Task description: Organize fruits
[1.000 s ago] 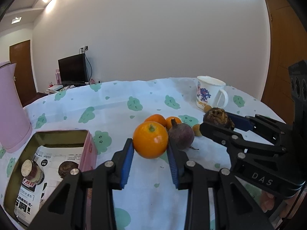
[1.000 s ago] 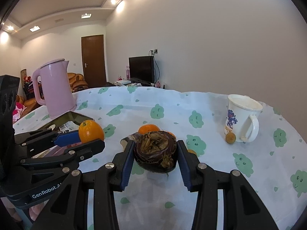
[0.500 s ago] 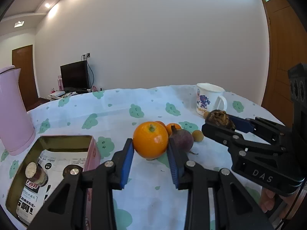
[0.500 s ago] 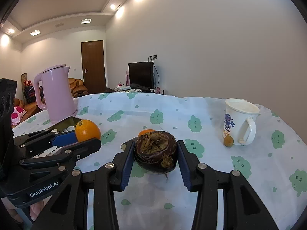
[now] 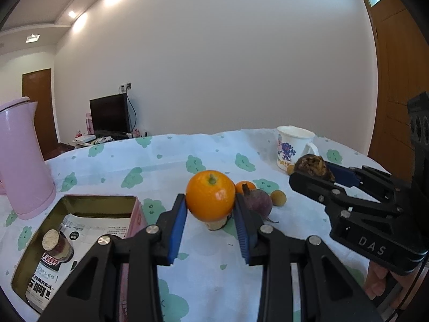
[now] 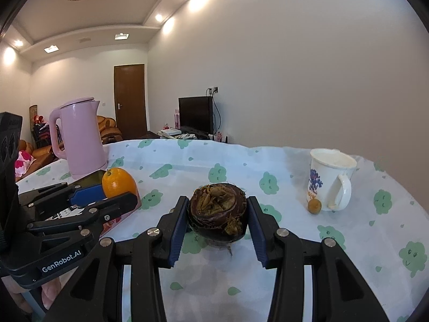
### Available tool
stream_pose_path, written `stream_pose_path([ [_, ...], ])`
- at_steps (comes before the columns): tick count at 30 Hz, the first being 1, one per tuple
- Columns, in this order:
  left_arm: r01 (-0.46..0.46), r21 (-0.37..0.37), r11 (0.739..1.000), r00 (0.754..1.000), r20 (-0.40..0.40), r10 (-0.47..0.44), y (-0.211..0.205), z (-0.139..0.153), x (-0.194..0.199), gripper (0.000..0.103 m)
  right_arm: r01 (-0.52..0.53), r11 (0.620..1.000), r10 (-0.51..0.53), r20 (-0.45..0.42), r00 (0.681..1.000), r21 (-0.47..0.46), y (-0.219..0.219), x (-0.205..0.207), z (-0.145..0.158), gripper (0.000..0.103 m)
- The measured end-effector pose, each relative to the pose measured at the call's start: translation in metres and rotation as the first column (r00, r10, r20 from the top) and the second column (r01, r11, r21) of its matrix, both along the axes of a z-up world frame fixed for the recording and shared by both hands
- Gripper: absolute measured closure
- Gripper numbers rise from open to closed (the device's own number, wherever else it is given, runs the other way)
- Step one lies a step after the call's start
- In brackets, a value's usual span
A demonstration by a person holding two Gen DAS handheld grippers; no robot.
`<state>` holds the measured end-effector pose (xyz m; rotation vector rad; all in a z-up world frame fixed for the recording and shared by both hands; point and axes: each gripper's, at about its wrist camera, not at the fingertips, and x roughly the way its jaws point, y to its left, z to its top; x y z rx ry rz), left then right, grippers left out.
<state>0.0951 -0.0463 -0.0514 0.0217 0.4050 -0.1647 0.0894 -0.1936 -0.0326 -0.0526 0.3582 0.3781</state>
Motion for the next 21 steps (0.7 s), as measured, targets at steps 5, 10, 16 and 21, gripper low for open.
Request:
stream_pose_path([
  [5, -0.026, -0.003, 1.0, 0.999, 0.035, 0.026, 0.002, 0.002, -0.006, 0.067, 0.0, 1.0, 0.0, 0.037, 0.999, -0.01, 0.002, -0.006, 0.003, 0.058],
  [10, -0.041, -0.01, 0.999, 0.998, 0.05, 0.042, 0.005, 0.003, -0.01, 0.067, -0.002, 1.0, 0.003, 0.047, 0.999, -0.013, 0.002, -0.008, 0.004, 0.058],
  [16, -0.048, -0.012, 0.999, 0.998, 0.044, 0.049, 0.007, 0.003, -0.011, 0.067, -0.008, 1.0, 0.009, 0.062, 0.998, -0.016, 0.005, -0.01, 0.006, 0.058],
  [21, -0.052, -0.016, 0.999, 0.998, 0.034, 0.053, 0.01, 0.003, -0.013, 0.067, -0.017, 1.0, 0.018, 0.052, 0.998, -0.009, 0.008, -0.008, 0.006, 0.058],
])
